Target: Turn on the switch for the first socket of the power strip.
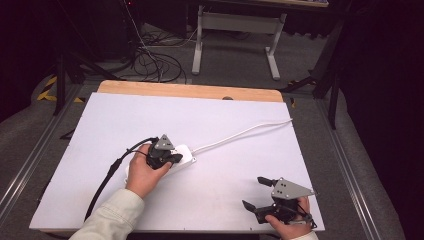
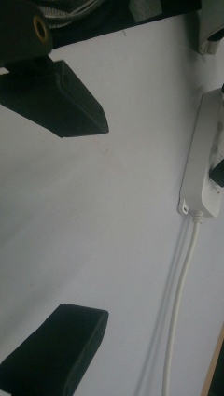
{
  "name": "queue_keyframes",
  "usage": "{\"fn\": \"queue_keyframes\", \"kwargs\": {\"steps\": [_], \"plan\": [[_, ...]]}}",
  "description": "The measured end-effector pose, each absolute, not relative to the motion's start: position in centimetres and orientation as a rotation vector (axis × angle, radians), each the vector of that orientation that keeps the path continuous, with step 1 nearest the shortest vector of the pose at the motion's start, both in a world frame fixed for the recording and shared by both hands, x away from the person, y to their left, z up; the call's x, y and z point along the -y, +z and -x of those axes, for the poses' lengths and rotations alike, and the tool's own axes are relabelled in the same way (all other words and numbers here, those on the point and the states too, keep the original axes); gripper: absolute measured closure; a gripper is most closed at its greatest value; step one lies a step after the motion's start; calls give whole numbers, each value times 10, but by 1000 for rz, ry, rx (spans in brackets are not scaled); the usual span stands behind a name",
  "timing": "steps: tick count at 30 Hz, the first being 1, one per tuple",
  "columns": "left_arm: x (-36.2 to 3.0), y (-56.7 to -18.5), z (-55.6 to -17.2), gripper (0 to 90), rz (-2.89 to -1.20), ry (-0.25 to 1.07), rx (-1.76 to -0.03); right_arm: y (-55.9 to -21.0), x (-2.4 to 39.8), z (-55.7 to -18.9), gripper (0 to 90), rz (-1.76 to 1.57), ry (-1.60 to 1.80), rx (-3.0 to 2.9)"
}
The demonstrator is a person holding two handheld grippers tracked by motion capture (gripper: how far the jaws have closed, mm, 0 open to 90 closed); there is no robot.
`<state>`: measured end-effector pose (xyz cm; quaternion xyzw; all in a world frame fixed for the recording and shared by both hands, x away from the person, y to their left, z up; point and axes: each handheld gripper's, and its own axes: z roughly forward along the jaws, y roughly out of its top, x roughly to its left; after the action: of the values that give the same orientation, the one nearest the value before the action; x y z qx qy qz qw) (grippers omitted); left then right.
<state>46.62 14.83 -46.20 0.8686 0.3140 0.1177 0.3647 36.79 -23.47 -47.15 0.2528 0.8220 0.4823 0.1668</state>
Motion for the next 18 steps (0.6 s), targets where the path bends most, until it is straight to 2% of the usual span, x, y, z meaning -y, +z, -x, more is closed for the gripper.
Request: {"fn": "queue_keyframes", "kwargs": {"steps": [18], "plan": [[-147, -461, -469, 900, -2255, 315, -817, -472, 234, -368, 101, -720, 1365, -2353]]}}
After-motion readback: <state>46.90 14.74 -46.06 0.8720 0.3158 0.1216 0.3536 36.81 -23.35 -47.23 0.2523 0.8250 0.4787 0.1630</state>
